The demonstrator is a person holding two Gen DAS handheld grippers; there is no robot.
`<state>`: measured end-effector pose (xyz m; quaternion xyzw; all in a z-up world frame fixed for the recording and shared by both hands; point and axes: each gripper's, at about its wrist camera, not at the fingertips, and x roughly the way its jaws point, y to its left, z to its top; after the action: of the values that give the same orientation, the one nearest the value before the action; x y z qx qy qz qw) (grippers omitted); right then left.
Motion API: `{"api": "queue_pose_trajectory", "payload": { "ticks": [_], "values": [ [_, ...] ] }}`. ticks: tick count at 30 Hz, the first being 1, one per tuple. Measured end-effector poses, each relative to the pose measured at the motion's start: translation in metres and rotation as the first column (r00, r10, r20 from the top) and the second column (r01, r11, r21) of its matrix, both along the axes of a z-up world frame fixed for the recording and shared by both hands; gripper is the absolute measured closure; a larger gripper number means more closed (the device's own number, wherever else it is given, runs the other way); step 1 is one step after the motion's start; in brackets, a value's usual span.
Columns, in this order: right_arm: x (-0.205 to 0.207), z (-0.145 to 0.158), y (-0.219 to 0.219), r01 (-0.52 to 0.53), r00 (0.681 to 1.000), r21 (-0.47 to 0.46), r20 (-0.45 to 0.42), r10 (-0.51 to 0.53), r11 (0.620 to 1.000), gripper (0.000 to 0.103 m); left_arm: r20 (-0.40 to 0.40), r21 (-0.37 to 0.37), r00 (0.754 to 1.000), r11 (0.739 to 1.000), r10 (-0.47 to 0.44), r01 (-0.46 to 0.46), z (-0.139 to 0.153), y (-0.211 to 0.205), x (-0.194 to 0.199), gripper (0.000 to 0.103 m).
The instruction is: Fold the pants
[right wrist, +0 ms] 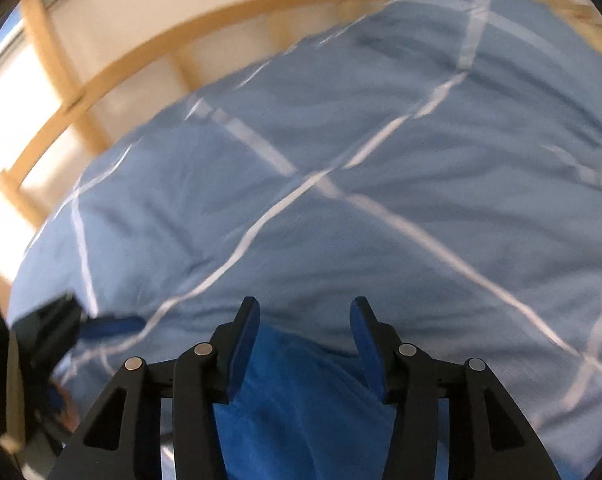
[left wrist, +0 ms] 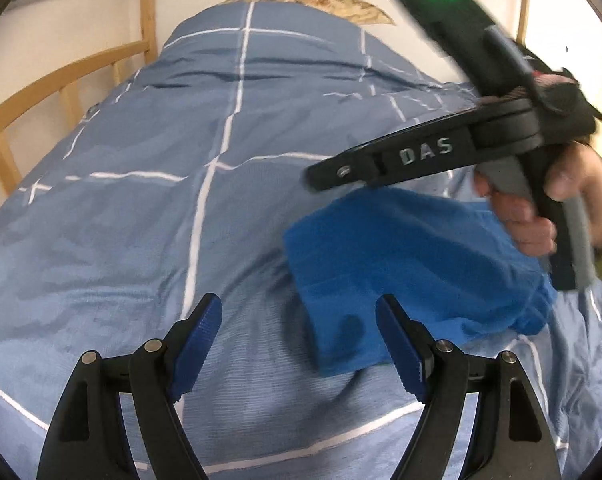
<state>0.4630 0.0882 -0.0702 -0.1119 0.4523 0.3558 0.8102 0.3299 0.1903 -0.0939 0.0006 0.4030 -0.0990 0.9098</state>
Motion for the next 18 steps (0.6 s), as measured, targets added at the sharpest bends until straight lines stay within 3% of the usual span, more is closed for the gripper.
{"api": "queue_pose_trajectory", "payload": {
  "ticks": [2,3,6,8,10,12,13,15,18],
  "values": [
    [-0.022,0.012,-0.022,0.185,0.977,-0.054,0.113,-0.178,0.981,0.055,0.002,-0.010,1.000,1.000,-0.007,0.007,-0.001,-0.001,0.000,0.025],
    [-0.042,0.018,-0.039,0.272,0.950,-0.040,0.171,-0.262,0.961,0.054,-0.005,-0.022,1.000,1.000,0.003,-0.003,-0.002,-0.001,0.001,0.025],
    [-0.089,0.023,-0.082,0.354,0.909,0.058,0.213,-0.358,0.933,0.048,-0.027,-0.080,0.999,0.996,0.037,-0.039,-0.003,0.004,-0.001,0.025],
    [-0.127,0.020,-0.117,0.439,0.853,0.120,0.257,-0.455,0.891,0.047,-0.027,-0.094,0.998,0.994,0.057,-0.060,-0.001,0.006,-0.008,0.025],
    [-0.162,0.013,-0.142,0.503,0.791,0.139,0.323,-0.519,0.853,0.046,-0.013,-0.064,0.999,0.997,0.052,-0.052,0.001,0.001,-0.018,0.025],
    [-0.189,0.003,-0.159,0.546,0.745,0.101,0.395,-0.537,0.832,0.045,0.027,0.034,0.999,0.999,0.023,-0.024,0.002,-0.017,-0.033,0.025],
    [-0.201,-0.006,-0.166,0.550,0.741,0.077,0.414,-0.529,0.831,0.045,0.043,0.084,0.999,0.996,0.004,-0.008,0.002,-0.028,-0.041,0.025],
    [-0.214,-0.020,-0.177,0.520,0.784,0.076,0.354,-0.510,0.851,0.045,0.049,0.172,0.998,0.985,-0.027,0.018,-0.001,-0.050,-0.053,0.025],
    [-0.220,-0.039,-0.190,0.453,0.855,0.127,0.217,-0.470,0.883,0.045,0.020,0.155,0.998,0.986,-0.062,0.058,-0.004,-0.065,-0.062,0.025]
  ]
}}
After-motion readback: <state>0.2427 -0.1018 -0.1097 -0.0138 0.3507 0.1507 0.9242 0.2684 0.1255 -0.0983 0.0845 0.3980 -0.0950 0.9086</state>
